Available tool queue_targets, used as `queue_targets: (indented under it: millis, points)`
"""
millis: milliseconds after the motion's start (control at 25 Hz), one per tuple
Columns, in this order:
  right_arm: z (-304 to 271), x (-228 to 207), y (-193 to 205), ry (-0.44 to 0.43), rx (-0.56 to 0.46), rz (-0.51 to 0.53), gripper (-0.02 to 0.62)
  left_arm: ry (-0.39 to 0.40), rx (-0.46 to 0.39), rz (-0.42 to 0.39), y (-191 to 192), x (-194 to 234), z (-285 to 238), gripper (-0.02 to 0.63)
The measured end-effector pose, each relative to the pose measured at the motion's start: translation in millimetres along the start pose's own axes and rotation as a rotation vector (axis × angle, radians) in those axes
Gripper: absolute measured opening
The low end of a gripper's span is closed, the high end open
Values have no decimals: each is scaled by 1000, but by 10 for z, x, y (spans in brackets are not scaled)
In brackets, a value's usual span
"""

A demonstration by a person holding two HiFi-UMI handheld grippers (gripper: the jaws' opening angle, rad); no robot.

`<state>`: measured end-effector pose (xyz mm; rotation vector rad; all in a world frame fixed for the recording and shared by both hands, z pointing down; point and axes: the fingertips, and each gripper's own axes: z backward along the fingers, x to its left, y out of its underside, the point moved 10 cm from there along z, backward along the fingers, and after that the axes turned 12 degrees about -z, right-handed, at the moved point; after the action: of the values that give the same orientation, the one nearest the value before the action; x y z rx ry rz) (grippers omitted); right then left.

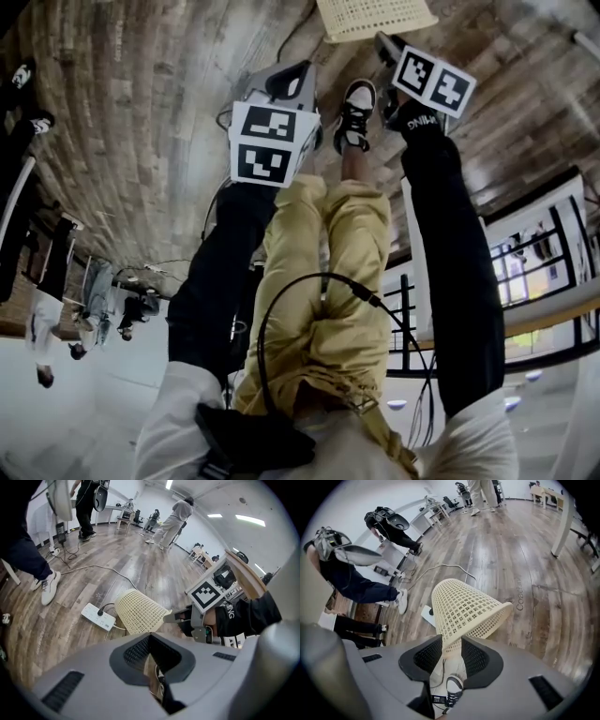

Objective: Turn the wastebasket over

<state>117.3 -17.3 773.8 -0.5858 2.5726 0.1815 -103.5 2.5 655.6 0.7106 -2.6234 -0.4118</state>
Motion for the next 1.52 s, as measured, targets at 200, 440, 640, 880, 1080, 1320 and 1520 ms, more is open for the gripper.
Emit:
queue_targets:
  millis: [200, 440, 640, 880, 1080, 1320, 1520]
  points:
    - [-120, -112, -51, -10, -7, -109, 127, -3, 7, 6, -17, 42, -25, 0]
    - [-238, -196, -92, -43, -32, -230, 140, -10, 11, 11, 40, 95, -25, 0]
    - [-286, -211, -99, -82, -51, -316, 129, -5, 19, 12, 79, 89, -31, 0]
    - [-102, 10, -258, -84, -126, -201, 72, -4, 9, -4, -5, 50, 44, 0]
    - [142, 302, -443, -29, -132, 93, 71, -3, -5, -21, -116, -33, 118, 0]
    - [392, 508, -422, 137, -95, 551, 67, -1, -12, -24, -198, -124, 139, 0]
    - [461, 545, -244, 260, -51, 943, 64, -8, -5, -15, -193, -152, 104, 0]
